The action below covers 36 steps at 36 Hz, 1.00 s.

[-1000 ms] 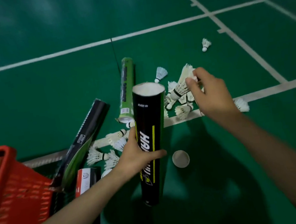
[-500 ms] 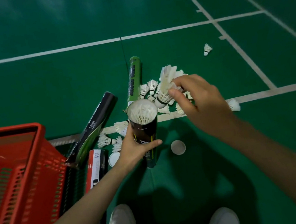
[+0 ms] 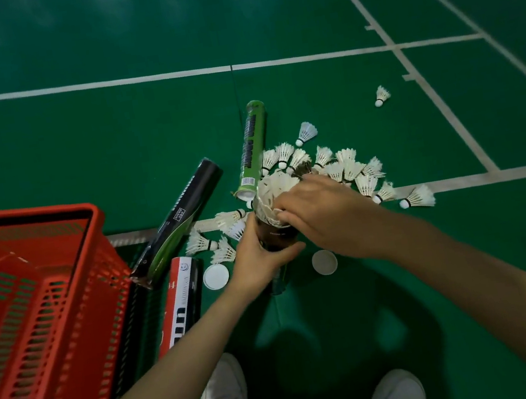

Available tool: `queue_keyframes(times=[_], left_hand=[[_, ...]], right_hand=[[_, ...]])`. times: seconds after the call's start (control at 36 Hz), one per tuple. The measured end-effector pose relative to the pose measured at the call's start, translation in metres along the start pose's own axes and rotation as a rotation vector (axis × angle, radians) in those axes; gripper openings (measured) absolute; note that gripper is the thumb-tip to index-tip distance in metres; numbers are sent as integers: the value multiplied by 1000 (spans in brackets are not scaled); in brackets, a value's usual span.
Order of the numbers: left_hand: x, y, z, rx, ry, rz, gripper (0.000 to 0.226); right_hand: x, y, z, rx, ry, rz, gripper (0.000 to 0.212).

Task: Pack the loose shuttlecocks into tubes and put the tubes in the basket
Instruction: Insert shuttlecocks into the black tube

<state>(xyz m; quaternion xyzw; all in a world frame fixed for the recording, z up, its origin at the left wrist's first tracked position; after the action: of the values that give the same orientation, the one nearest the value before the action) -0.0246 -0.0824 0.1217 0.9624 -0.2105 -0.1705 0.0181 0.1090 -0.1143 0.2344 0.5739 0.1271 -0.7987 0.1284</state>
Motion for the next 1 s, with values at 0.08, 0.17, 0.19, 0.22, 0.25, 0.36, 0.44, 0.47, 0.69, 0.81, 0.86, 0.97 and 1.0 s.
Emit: queue_keyframes(times=[0.08,0.17,0.19,0.22,0.25,0.36,0.44,0.47,0.69,0.81,0.86,0.97,1.0], left_hand=[[0,0,2,8,16,3,61],[0,0,4,2,43,3,60],[0,-1,5,3,49,4,60],[-1,-1,5,6,55,7,60],[-1,-2,5,8,53,9,60],[-2,-2,7,8,47,7,63],[-2,-4,8,9,52,6,63],[-1,-4,8,10,51,6,64],[0,-6,8,30,42,6,65],[2,-16,6,13,-2,12,66],[4,-20,7,-12,-42,53,70],[8,-28,17,-51,-119,84,69],[8,-33,17,-48,-135,77,67]], right_hand=[[-1,-1,2,2,58,83,49],[2,-1,2,-49,91,102,26],[3,-2,3,-78,113,92,18],[3,-3,2,-94,134,90,14],[3,-5,2,-90,122,101,13],[3,-7,-1,-58,71,142,29],[5,-8,-1,-9,-38,114,22],[5,-10,-2,18,-93,132,21],[-5,-18,2,131,-213,263,22],[-7,-19,-4,170,-225,197,23],[-9,-17,-9,155,-181,90,23],[-10,-13,-25,173,-191,-122,23],[-11,-14,-29,184,-210,-178,24]])
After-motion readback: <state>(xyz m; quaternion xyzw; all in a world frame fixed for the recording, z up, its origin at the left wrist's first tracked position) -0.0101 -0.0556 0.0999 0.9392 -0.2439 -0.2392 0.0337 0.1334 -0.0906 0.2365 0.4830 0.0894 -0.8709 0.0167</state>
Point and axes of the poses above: each hand's wrist, its own y-axis away from the middle knuckle, its own x-axis out of the palm, z = x × y, the point moved 1 cm from there along -y, towards the middle knuckle, and after that the axes turned 9 degrees about -y, right-handed, at the moved point
